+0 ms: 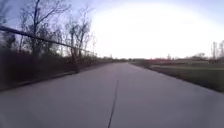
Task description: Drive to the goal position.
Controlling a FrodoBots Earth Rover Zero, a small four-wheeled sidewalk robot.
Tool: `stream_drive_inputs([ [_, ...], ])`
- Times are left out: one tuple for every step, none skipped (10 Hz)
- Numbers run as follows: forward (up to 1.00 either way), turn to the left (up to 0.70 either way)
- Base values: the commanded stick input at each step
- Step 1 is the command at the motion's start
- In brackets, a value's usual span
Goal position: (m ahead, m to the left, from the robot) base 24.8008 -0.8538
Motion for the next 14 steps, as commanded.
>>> stream_drive_inputs([
  [1.0,0.01],
  [1.0,0.01],
  [1.0,0.01],
  [1.0,0.01],
  [1.0,0.01],
  [1.0,0.01],
  [1.0,0.01],
  [1.0,0.01],
  [1.0,0.01],
  [1.0,0.01],
  [1.0,0.01],
  [1.0,0.01],
  [1.0,0.01],
  [1.0,-0.03],
])
